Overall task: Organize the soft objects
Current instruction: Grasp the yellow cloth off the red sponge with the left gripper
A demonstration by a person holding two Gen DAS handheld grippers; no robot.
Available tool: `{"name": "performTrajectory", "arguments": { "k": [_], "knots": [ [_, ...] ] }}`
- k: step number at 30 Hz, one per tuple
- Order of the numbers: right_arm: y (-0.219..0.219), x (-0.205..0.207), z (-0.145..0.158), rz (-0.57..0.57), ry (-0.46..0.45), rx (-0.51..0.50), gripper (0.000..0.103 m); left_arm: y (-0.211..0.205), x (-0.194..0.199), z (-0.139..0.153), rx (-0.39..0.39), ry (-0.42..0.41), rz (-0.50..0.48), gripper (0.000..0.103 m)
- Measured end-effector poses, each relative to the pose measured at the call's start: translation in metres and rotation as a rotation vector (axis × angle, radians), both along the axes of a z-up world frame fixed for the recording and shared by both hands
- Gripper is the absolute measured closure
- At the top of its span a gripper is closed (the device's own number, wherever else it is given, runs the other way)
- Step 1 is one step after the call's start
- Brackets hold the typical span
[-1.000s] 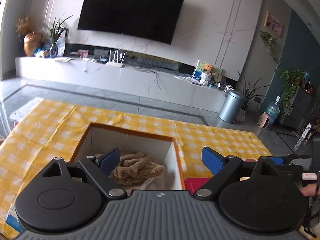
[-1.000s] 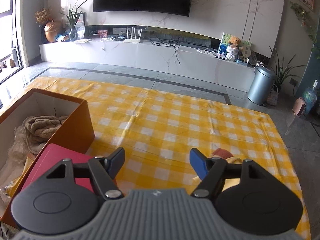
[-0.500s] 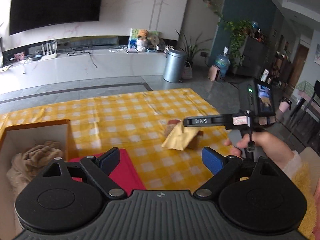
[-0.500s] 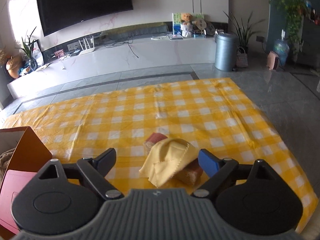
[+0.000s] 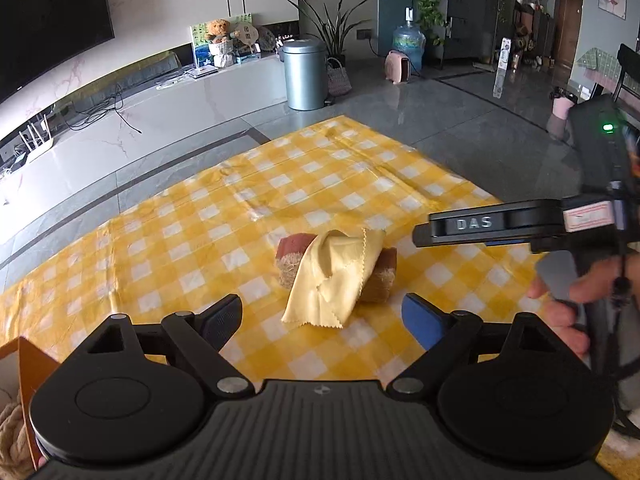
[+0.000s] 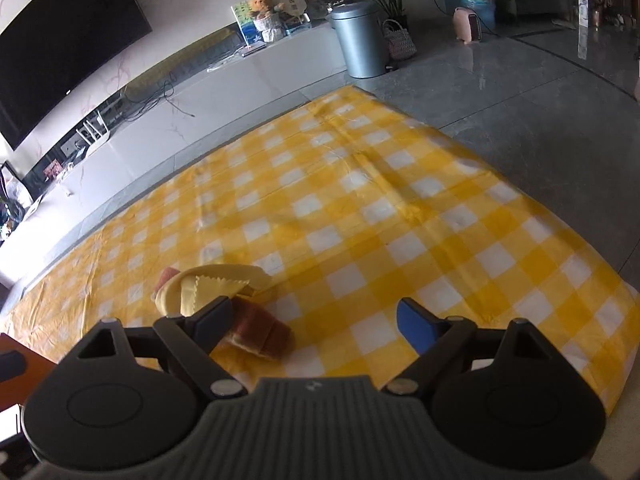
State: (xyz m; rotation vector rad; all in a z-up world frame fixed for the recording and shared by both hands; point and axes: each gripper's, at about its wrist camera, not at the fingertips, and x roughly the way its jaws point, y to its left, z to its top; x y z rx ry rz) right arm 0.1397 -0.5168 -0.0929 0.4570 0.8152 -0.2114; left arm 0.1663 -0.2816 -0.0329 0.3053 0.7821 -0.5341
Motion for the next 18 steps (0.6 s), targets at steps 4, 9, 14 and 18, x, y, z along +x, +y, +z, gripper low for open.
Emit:
{"name": "performTrajectory", "arguments": {
  "k": [4, 9, 14, 18],
  "knots": [
    [-0.007, -0.002, -0.004, -0.041, 0.021, 0.001, 0.013, -0.02, 0.015, -0.032, 0.098, -0.024, 0.006, 0.0],
    [-0.006, 0.0, -0.018, -0.034, 0.046, 0.054, 0.013, -0.032, 0.02, -0.065, 0.215, -0.124, 0.019, 0.0],
    [0.003, 0.003, -0.018, -0.031, 0.069, -0.034, 0.013, -0.033, 0.026, -0.076, 0.15, -0.121, 0.03, 0.0],
    [0.005, 0.002, -0.018, -0.05, 0.111, -0.161, 0.013, -0.041, 0.027, -0.081, 0.176, -0.144, 0.023, 0.008]
  ]
}}
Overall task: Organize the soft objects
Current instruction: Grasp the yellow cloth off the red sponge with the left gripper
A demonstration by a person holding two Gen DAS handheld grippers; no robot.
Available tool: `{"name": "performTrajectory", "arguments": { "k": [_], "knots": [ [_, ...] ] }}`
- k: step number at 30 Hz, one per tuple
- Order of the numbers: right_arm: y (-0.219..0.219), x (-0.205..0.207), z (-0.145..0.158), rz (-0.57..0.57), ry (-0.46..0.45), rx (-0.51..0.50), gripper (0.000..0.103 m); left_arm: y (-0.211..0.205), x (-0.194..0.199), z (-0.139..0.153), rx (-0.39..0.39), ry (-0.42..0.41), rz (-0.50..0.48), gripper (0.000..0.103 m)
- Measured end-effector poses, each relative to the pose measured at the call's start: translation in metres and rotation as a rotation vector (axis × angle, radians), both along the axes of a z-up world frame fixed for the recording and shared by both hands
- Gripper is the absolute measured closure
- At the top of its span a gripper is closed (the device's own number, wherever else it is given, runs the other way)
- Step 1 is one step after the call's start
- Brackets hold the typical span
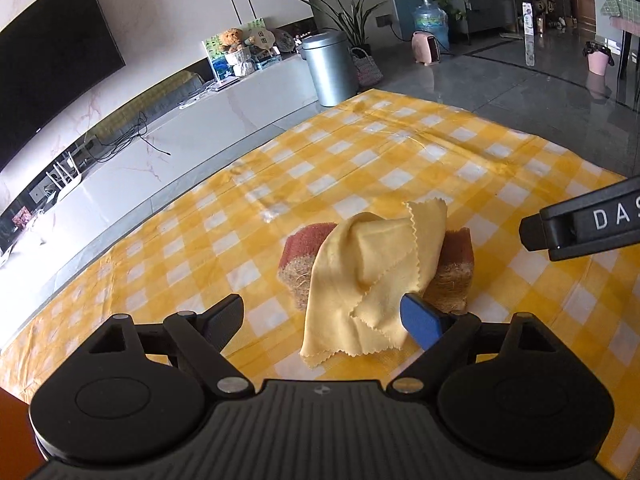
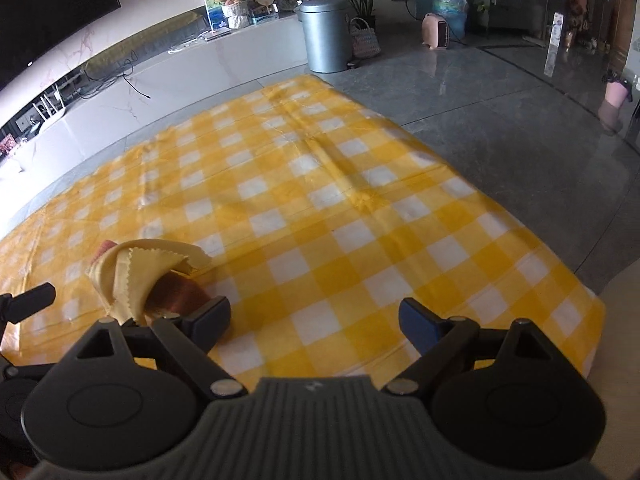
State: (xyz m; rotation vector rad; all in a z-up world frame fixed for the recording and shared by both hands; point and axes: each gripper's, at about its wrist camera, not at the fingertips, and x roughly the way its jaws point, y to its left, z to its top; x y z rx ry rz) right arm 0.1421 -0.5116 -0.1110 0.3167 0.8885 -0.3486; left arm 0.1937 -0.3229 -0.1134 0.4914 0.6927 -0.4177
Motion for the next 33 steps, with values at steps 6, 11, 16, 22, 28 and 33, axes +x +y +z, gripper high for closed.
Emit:
{"name": "performTrajectory", "arguments": {
  "k": [6, 11, 16, 22, 28, 33],
  "knots": [
    [-0.008, 0.001, -0.006, -0.006, 0.015, 0.036, 0.013, -0.003, 0.01, -0.011, 0.045, 0.113, 0.04, 0.096],
    [0.0, 0.004, -0.005, 0.046, -0.006, 0.068, 0.013, 0.012, 0.002, -0.012, 0.052, 0.112, 0.014, 0.103],
    [0.011, 0.003, -0.001, 0.146, -0.031, 0.093, 0.012, 0.04, -0.014, 0.017, 0.024, 0.079, 0.081, 0.103],
    [0.023, 0.007, 0.002, 0.178, -0.031, 0.047, 0.008, 0.071, -0.021, 0.06, -0.071, 0.042, 0.103, 0.103],
    [0.017, 0.004, 0.006, 0.111, -0.036, 0.041, 0.008, 0.048, -0.031, 0.034, -0.102, 0.038, -0.12, 0.008],
    [0.01, 0.003, 0.003, 0.081, -0.027, 0.046, 0.008, 0.013, -0.027, -0.002, -0.019, -0.065, -0.175, 0.008]
  ]
}}
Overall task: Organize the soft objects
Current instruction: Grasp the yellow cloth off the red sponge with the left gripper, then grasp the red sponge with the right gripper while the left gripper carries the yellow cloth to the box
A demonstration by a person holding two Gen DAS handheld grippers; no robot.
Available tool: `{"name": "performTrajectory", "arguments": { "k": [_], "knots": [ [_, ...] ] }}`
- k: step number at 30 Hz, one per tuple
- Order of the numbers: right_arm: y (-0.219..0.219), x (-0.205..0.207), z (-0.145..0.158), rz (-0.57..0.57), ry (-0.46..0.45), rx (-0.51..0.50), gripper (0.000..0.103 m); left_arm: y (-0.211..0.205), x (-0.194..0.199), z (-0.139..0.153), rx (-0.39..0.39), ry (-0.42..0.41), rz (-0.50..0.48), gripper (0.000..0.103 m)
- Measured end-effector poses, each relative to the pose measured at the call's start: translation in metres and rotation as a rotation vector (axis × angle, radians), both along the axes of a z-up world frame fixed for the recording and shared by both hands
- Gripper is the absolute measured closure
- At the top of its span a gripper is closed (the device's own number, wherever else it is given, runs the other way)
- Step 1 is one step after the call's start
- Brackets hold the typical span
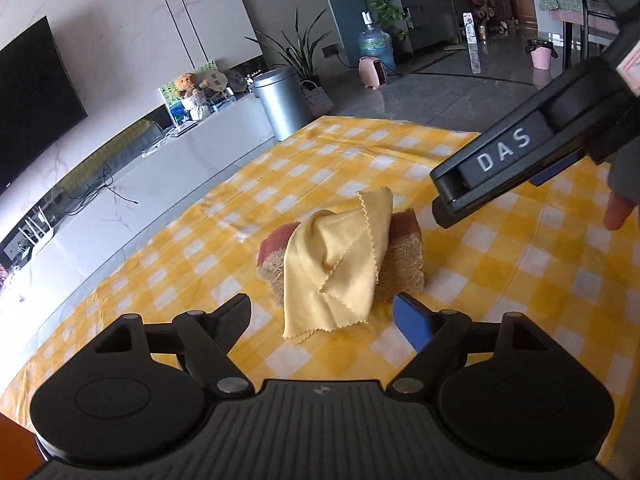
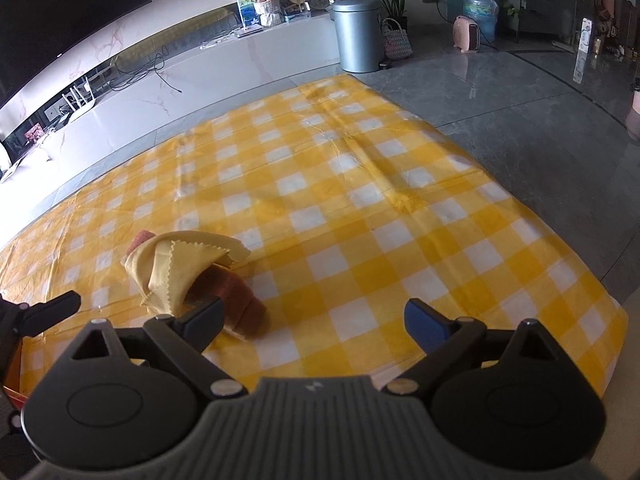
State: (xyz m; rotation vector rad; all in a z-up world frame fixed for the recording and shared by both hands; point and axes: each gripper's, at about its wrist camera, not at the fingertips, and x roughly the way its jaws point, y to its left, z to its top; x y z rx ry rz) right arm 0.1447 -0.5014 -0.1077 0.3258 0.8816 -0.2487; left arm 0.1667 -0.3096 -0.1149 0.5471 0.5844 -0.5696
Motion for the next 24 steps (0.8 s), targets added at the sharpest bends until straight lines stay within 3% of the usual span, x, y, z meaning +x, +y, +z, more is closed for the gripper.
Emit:
{"name": "performTrajectory", "arguments": {
  "k": [5, 7, 9, 11, 16, 19, 24],
  "knots": [
    [-0.001, 0.003, -0.004, 0.012, 0.012, 0.0, 0.008, -0.018, 0.032, -0.021, 0.02, 0.074, 0.122, 0.008],
    [-0.002, 0.004, -0.007, 0.017, 0.016, 0.003, 0.008, -0.018, 0.038, -0.023, -0.004, 0.056, 0.107, 0.019],
    [-0.003, 0.006, -0.01, 0.016, 0.023, 0.0, 0.008, -0.018, 0.043, -0.022, 0.012, 0.098, 0.108, 0.099],
    [-0.006, 0.006, -0.014, 0.012, 0.033, 0.002, 0.008, -0.01, 0.047, -0.023, -0.016, 0.145, 0.14, 0.101],
    [-0.009, 0.011, -0.02, 0.014, 0.023, 0.017, 0.008, 0.014, 0.041, -0.004, -0.031, 0.129, 0.168, 0.102],
    [0.006, 0.012, -0.019, 0.121, -0.014, -0.017, 0.008, 0.037, 0.036, 0.022, -0.135, 0.147, 0.205, 0.102],
    [0.05, 0.009, -0.016, 0.367, -0.109, -0.195, 0.008, 0.079, 0.024, 0.079, -0.331, 0.14, 0.281, 0.102]
  ]
}}
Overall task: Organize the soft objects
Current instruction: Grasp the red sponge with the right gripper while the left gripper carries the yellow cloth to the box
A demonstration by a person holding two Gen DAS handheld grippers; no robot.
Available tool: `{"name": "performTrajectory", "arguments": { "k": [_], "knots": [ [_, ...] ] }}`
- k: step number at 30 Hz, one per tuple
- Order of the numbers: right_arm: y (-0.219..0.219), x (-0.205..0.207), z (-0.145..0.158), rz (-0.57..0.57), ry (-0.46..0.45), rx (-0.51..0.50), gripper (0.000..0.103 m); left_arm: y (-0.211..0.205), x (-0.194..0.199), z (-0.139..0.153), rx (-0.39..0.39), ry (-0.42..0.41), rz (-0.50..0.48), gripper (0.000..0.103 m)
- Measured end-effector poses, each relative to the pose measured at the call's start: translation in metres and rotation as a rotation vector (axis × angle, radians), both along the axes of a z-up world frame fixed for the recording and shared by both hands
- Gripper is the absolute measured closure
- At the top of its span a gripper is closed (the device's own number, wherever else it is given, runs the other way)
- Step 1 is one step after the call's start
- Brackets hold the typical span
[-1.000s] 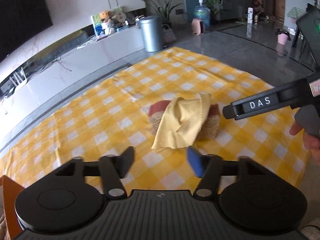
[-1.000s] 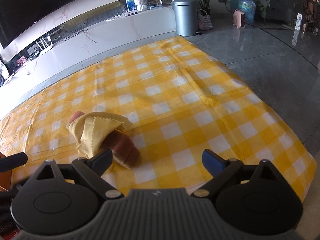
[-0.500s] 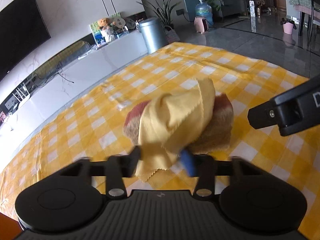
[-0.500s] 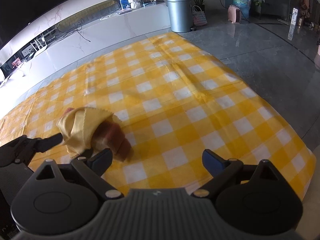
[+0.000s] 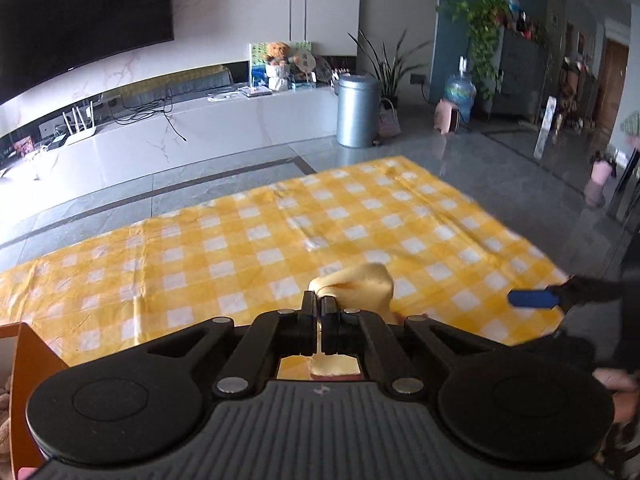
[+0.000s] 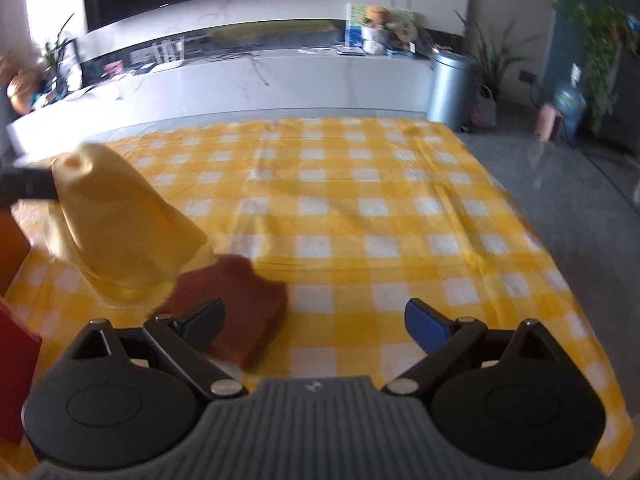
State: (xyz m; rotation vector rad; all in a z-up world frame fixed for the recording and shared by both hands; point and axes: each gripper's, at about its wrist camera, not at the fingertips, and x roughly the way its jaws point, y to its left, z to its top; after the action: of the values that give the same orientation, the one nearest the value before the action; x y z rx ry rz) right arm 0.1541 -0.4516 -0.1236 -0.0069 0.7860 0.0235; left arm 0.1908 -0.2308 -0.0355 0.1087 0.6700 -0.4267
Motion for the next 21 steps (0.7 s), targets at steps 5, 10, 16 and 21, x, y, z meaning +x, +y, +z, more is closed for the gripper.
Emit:
{"name": "performTrajectory", "arguments": {
  "k": [5, 10, 16, 21],
  "knots": [
    [0.028, 0.015, 0.0, 0.104, 0.006, 0.028, 0.005, 0.038, -0.024, 0.045, -0.089, -0.059, 0.016, 0.102],
    [0.048, 0.039, -0.004, 0.187, -0.023, 0.023, 0.002, 0.071, -0.043, 0.067, -0.125, -0.078, 0.045, 0.102],
    [0.075, 0.061, -0.034, 0.378, 0.065, -0.139, 0.002, 0.104, -0.05, 0.081, -0.156, -0.093, 0.08, 0.102],
    [0.077, 0.066, -0.045, 0.358, 0.097, -0.186, 0.003, 0.122, -0.049, 0.08, -0.206, -0.103, 0.053, 0.101]
  ]
}}
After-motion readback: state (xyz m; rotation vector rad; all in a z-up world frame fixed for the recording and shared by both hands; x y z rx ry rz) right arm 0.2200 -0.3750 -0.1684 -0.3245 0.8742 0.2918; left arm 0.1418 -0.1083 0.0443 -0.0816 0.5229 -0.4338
